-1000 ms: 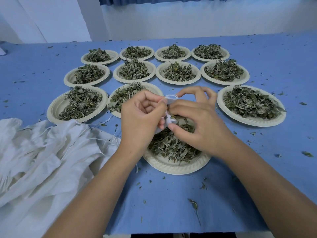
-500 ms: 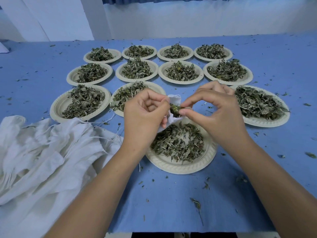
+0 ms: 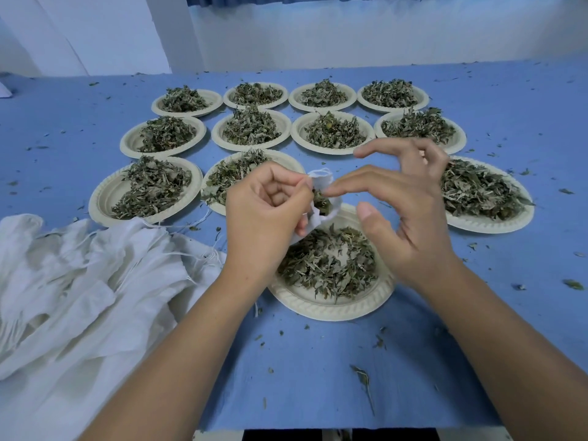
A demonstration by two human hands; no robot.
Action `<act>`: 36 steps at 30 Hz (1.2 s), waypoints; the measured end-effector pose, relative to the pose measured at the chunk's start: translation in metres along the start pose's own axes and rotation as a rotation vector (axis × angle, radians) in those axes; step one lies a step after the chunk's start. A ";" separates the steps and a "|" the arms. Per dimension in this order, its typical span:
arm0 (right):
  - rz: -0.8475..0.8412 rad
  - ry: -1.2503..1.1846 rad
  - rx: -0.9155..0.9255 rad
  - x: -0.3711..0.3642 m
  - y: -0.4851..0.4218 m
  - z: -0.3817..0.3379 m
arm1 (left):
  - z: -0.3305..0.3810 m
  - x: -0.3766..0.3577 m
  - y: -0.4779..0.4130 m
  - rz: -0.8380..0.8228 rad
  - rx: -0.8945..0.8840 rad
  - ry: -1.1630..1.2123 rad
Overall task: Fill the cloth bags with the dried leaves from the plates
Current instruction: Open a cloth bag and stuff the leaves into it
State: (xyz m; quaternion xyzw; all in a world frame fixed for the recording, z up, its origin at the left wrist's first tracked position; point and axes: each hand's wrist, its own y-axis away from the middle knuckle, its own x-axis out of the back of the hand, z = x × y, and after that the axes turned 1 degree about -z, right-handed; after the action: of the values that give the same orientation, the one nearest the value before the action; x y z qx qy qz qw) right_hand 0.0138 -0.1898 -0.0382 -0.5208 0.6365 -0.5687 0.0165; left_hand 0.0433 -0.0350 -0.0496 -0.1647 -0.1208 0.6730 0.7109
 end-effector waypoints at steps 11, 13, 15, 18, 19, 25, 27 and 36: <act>-0.049 -0.009 -0.016 -0.006 0.003 0.004 | 0.002 0.000 0.000 0.022 -0.017 -0.024; 0.041 -0.010 0.012 -0.003 0.002 0.006 | 0.001 0.000 -0.001 0.044 -0.014 -0.014; 0.046 -0.008 0.049 -0.004 0.003 0.004 | 0.002 0.000 0.000 0.039 -0.018 -0.016; -0.132 0.034 0.061 -0.012 0.004 0.001 | 0.003 0.000 0.002 -0.009 -0.029 0.008; -0.229 0.029 0.046 -0.015 0.005 0.001 | 0.003 0.000 0.003 -0.032 -0.028 0.015; -0.042 -0.278 -0.176 -0.004 0.001 0.010 | 0.001 0.002 -0.002 0.063 0.014 0.014; 0.020 -0.455 -0.338 0.006 0.000 0.015 | 0.001 0.004 -0.005 0.125 0.033 0.042; -0.741 -0.277 -0.258 -0.012 0.002 0.011 | 0.000 0.004 -0.005 0.159 0.040 0.036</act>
State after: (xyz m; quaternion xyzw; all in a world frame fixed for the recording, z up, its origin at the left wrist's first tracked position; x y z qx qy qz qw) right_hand 0.0245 -0.1896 -0.0507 -0.7840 0.4638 -0.3762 -0.1694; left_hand 0.0485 -0.0316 -0.0476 -0.1715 -0.0812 0.7267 0.6603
